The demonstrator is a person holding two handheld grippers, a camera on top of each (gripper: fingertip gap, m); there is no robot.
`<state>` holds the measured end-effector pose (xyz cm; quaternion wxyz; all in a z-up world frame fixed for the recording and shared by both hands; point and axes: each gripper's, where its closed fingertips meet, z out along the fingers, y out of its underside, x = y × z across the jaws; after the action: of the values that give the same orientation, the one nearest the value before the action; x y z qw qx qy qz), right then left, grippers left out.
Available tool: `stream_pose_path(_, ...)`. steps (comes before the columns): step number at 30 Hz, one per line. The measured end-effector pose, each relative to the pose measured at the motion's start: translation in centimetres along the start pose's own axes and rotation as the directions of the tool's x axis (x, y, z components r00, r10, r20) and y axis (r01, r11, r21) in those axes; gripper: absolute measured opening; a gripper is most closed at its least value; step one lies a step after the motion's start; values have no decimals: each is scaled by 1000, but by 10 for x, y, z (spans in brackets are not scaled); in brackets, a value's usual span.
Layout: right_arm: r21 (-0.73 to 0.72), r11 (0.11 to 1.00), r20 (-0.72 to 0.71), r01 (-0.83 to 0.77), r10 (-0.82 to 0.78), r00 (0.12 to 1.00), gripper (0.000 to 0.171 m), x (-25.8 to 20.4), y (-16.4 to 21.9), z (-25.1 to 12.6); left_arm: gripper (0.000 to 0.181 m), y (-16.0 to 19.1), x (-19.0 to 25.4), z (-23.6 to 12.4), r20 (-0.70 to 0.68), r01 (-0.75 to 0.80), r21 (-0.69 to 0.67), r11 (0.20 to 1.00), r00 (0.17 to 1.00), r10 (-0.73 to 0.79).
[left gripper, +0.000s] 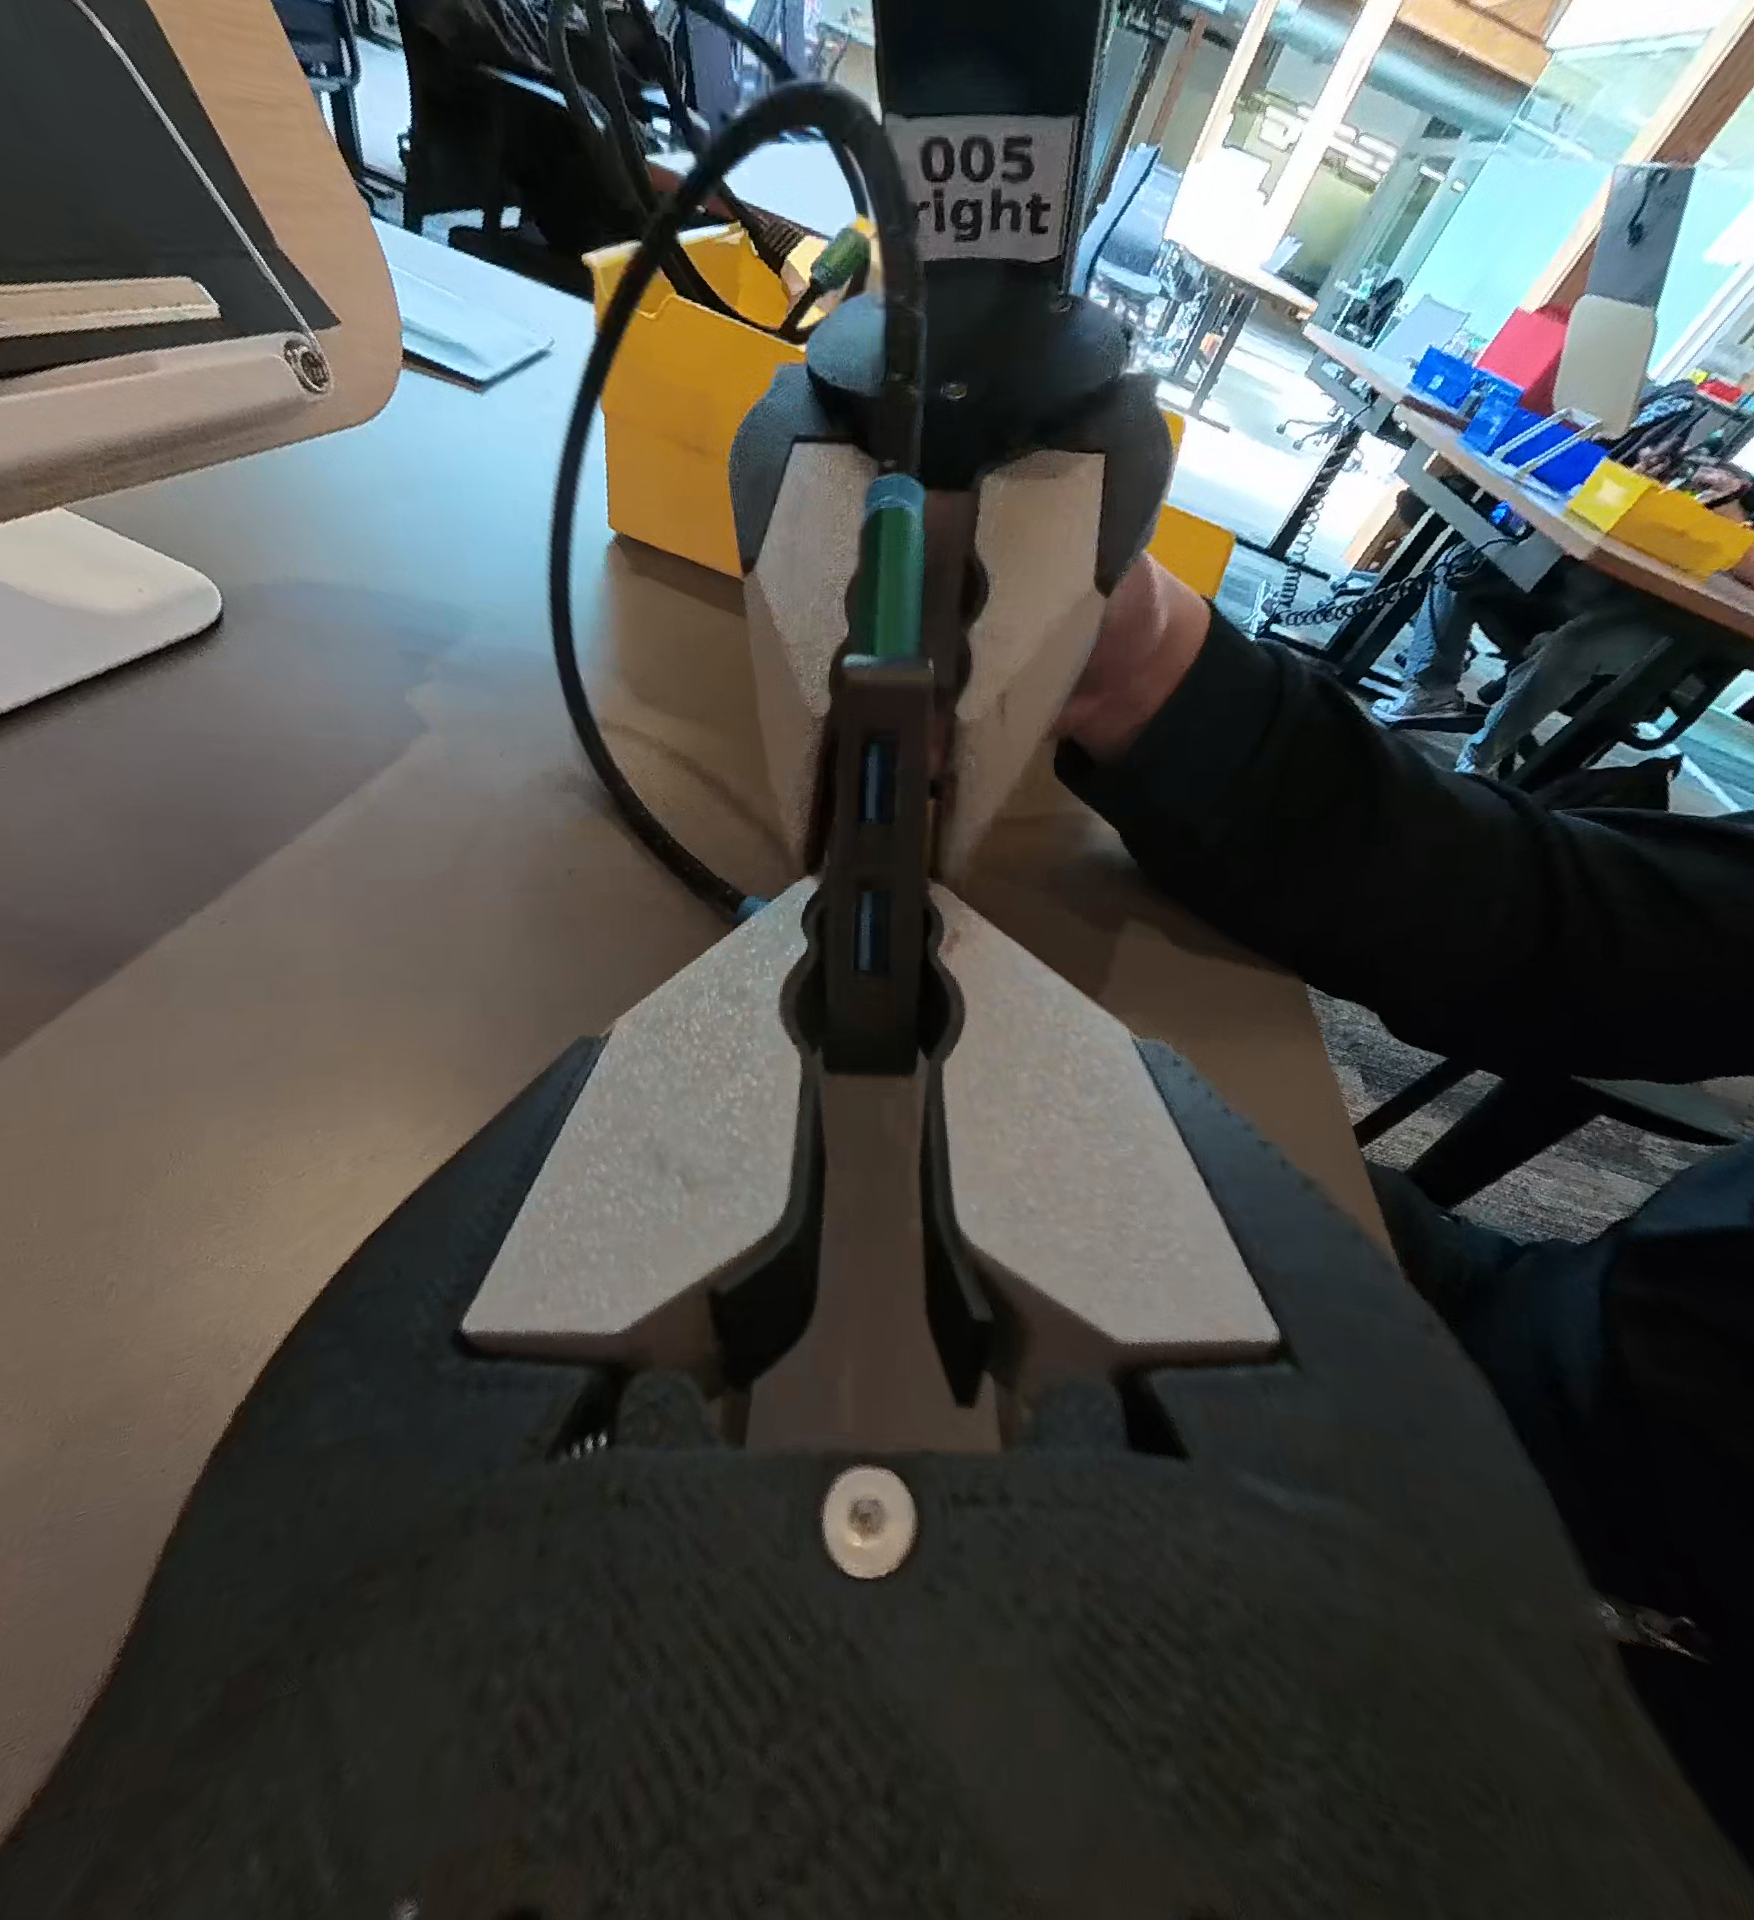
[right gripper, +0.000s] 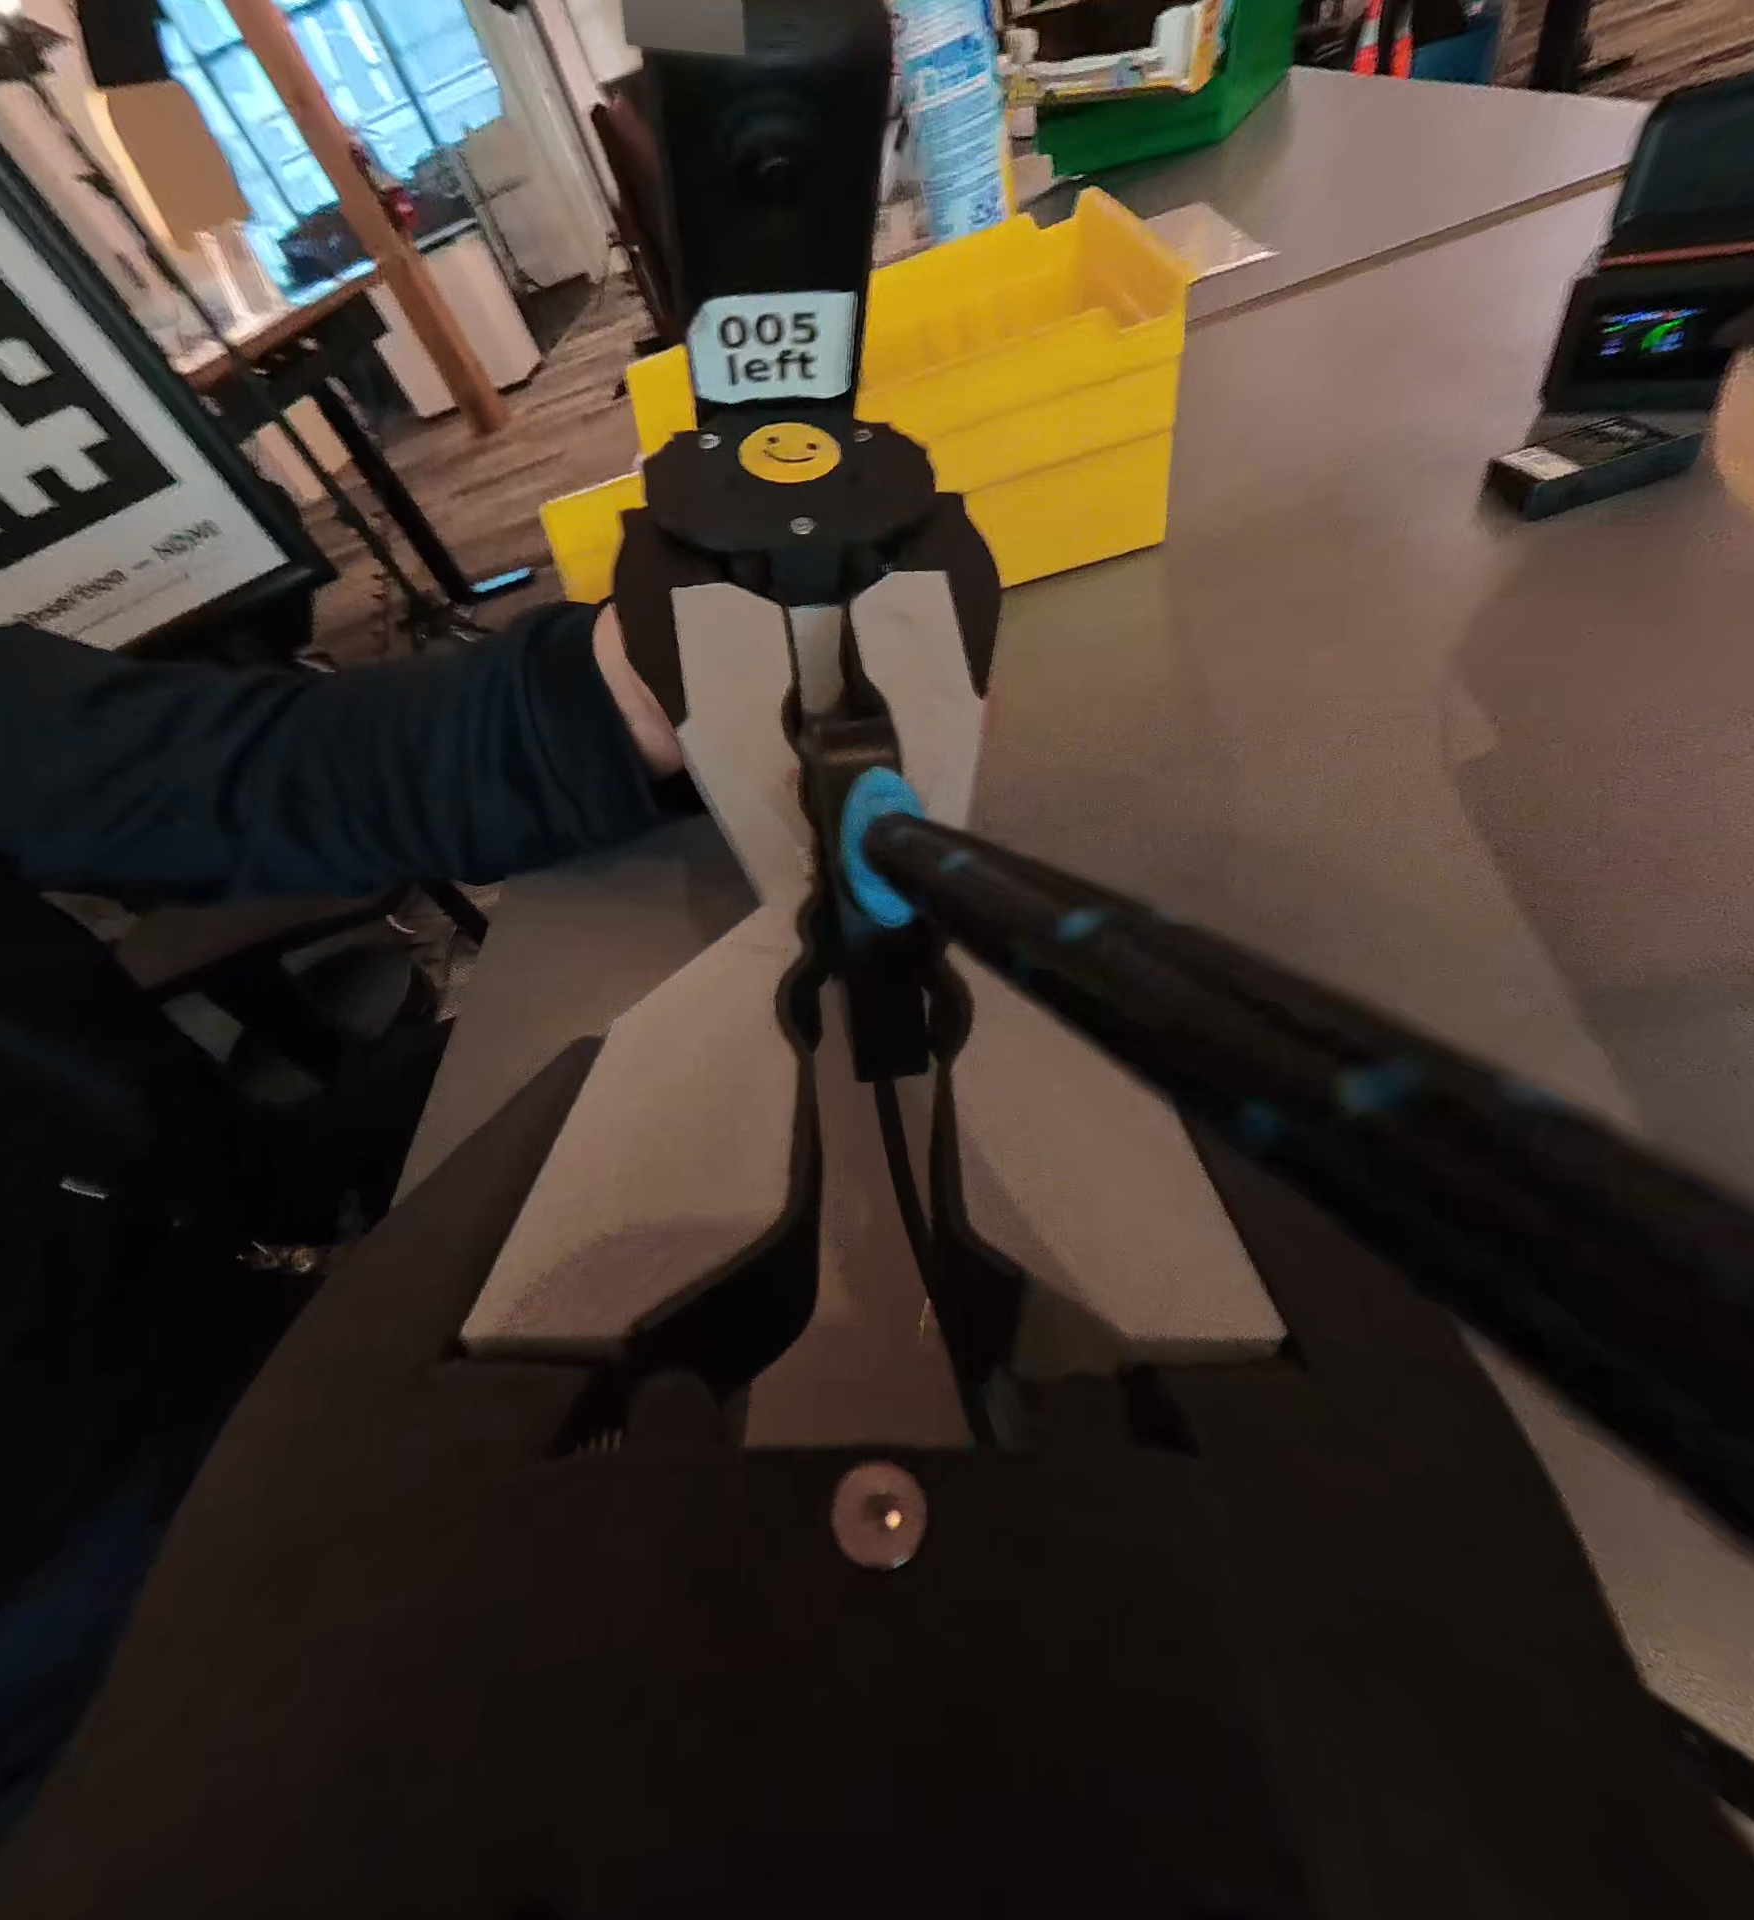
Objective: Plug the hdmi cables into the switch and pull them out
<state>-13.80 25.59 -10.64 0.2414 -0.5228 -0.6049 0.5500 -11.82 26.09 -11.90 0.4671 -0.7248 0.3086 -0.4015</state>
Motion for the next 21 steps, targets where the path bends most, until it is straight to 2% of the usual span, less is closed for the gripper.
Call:
stream_pose_path(3,31,996,-44,79,-78,996,12,0,-10,-3,14,-10,0,-3,-21,51,68,996,999,-49)
stream_pose_path(7,58,989,-144,135,-126,982,11,8,-19,-12,21,-24,-13,-15,22,62,170,984,998,-67)
stream_pose_path(13,142,972,-312,186,-134,941,11,21,-44,-25,21,-24,-34,-25,107,64,207,976,990,-88)
stream_pose_path(17,69,971,-377,230,-188,907,11,2,-77,-37,19,-23,-41,-27,128,79,210,975,986,-107)
stream_pose_path(21,-6,960,-377,282,-263,888,11,-34,-128,-71,14,-26,-42,-30,135,77,228,971,985,-110)
